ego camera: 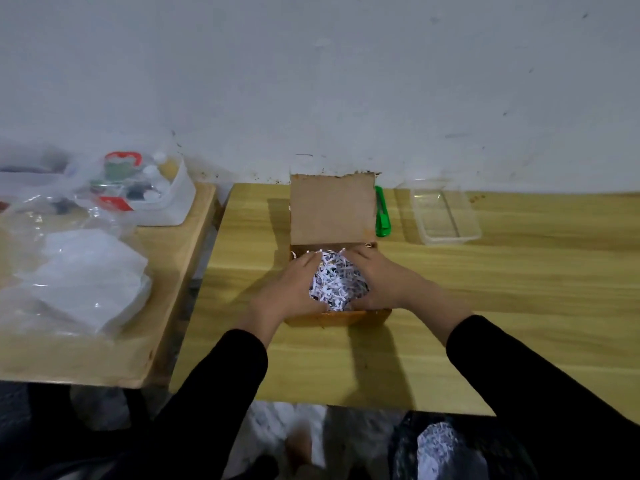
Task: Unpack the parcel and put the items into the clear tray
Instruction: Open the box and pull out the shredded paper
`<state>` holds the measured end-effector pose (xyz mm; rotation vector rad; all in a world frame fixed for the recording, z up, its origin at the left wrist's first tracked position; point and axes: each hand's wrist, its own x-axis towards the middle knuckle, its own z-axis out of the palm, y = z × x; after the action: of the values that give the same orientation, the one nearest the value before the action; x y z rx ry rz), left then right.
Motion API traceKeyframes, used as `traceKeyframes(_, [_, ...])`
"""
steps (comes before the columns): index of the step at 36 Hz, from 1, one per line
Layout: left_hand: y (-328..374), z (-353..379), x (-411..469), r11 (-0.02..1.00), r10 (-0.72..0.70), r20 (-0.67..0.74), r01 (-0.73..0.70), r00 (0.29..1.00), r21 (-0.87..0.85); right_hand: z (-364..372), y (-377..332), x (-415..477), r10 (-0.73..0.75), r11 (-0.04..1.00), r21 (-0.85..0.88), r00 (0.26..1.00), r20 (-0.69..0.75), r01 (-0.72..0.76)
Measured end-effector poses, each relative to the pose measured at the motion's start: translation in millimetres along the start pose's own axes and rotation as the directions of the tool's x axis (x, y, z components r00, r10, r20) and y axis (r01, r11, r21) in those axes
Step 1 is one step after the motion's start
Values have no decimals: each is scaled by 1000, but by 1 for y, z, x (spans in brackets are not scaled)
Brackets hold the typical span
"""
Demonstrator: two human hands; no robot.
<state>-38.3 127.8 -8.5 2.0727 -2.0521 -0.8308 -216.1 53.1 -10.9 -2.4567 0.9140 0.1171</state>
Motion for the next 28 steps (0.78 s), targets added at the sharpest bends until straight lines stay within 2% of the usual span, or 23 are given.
traceKeyframes(5, [5,-1,22,979,-74,181,36,981,201,4,-3,12,51,989,-145,996,71,-41])
traceKeyframes(8, [8,3,29,965,-126,229,67,965,252,8,-4,20,68,965,-257,993,96,-41])
traceKeyframes(14, [7,14,34,952,-119,197,56,973,301,20,0,27,42,900,-435,999,19,-30])
traceKeyframes(20, [3,22,40,927,-73,157,9,985,374,25,2,33,40,893,-448,999,2,-34])
traceKeyframes(28, [-2,22,43,954,-33,157,-15,987,299,26,2,35,22,906,-422,999,-47,-40])
